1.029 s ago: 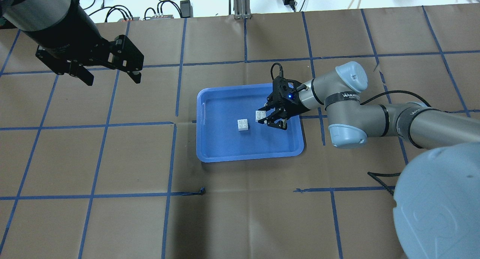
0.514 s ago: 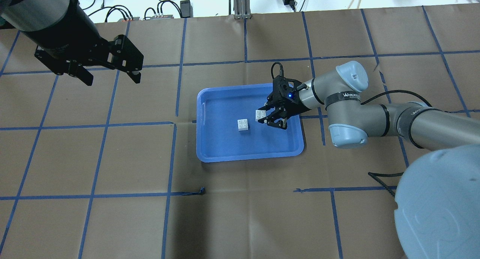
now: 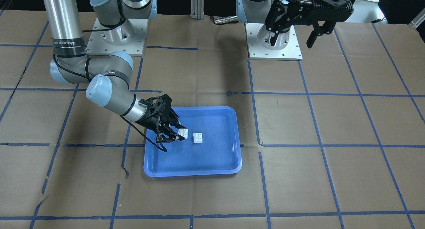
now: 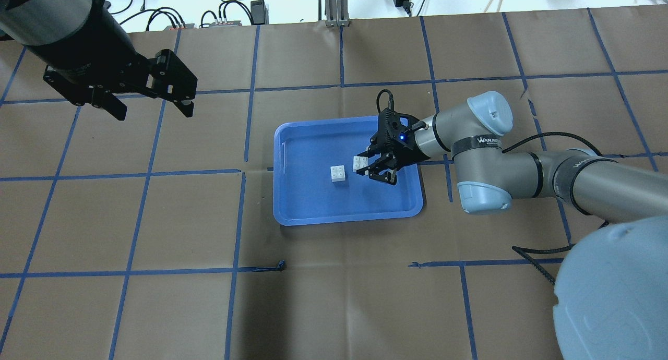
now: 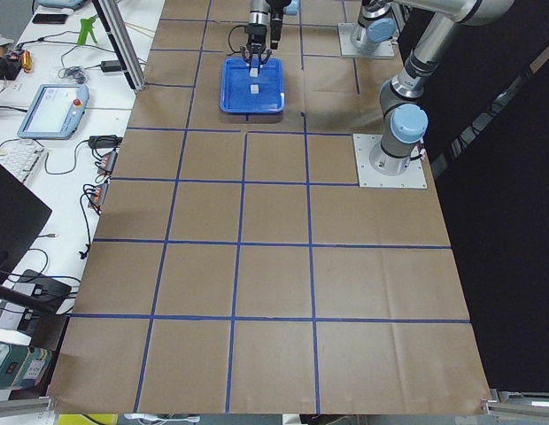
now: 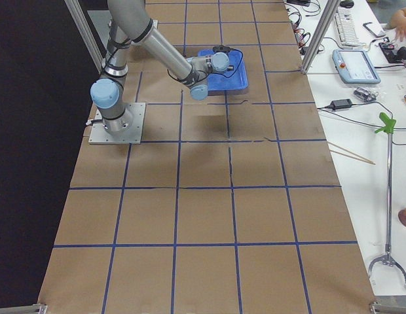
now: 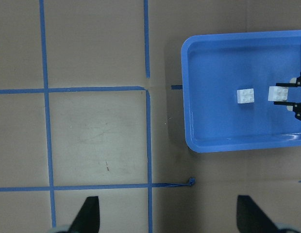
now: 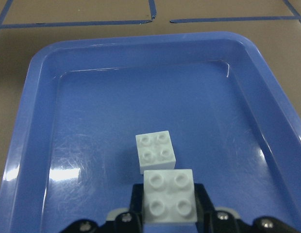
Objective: Assemble white blocks and place on blue tray
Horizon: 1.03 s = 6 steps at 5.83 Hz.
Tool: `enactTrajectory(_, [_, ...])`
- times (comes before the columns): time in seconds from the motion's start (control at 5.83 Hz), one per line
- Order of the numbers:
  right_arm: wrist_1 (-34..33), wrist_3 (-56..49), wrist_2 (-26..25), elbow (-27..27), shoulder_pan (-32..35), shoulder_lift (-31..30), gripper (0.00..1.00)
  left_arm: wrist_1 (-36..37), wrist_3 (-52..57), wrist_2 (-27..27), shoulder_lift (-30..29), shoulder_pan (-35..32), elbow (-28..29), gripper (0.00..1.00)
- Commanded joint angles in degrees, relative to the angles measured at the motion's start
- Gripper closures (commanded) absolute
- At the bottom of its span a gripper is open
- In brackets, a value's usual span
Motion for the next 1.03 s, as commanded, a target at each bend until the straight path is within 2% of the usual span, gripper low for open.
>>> enactTrajectory(0.0, [-2.5, 0.1, -0.05, 0.14, 0.08, 1.89, 0.72, -0.09, -0.09, 0.01, 0.34, 0.04, 0.01, 0.0])
enactTrajectory(0.34, [-5.33, 0.1, -0.13, 0.05, 0.25, 4.09, 0.72, 0.18, -0.52, -0.16, 0.34, 0.31, 0.09, 0.0])
enactTrajectory(0.86, [-5.33, 0.1, -0.05, 0.14, 0.25, 4.1, 0.72, 0.18, -0.53, -0.34, 0.34, 0.57, 0.01, 0.01])
